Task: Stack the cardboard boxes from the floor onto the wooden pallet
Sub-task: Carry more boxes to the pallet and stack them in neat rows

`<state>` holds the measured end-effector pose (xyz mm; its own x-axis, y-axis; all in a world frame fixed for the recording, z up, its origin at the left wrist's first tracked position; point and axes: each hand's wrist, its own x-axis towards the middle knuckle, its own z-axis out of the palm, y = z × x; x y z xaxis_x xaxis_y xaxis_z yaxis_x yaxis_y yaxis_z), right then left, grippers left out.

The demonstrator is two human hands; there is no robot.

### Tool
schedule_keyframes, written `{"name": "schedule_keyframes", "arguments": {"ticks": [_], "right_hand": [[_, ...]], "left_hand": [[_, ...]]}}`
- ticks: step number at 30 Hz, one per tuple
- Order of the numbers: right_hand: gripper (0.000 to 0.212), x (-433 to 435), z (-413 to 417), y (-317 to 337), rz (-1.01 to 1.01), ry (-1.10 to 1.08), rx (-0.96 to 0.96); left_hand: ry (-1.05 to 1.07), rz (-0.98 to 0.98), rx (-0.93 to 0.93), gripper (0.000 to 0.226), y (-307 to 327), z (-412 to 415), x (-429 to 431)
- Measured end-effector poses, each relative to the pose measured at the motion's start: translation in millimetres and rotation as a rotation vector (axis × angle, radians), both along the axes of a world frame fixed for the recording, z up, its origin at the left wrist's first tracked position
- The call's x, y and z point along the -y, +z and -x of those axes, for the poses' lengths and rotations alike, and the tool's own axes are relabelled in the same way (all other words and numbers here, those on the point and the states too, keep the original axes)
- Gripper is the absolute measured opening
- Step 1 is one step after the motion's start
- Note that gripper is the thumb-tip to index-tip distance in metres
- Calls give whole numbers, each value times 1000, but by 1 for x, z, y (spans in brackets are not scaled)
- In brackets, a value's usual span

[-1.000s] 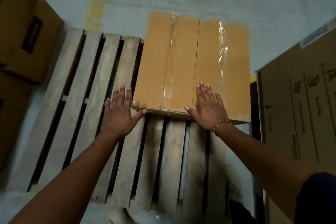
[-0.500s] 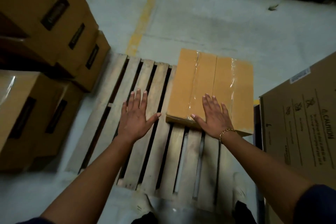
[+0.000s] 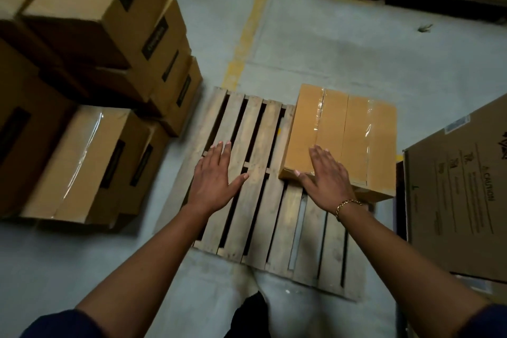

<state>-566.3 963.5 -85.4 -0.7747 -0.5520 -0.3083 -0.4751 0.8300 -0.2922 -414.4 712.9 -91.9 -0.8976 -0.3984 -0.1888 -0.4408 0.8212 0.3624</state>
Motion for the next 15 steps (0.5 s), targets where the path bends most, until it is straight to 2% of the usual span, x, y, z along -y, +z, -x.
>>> {"name": "schedule_keyframes", "arguments": {"ticks": [3, 6, 12, 15], "right_hand": [[97, 4, -19, 22, 42, 10, 21], [84, 7, -36, 38, 128, 7, 130], [77, 26, -78, 65, 316, -14, 312], [80, 38, -102, 73, 380, -19, 369]], "left_hand": [[56, -116, -66, 92, 19, -21, -2], [148, -269, -109, 96, 39, -46, -4], [382, -481, -226, 98, 76, -108, -11], [486, -558, -268, 102, 91, -143, -9]]}}
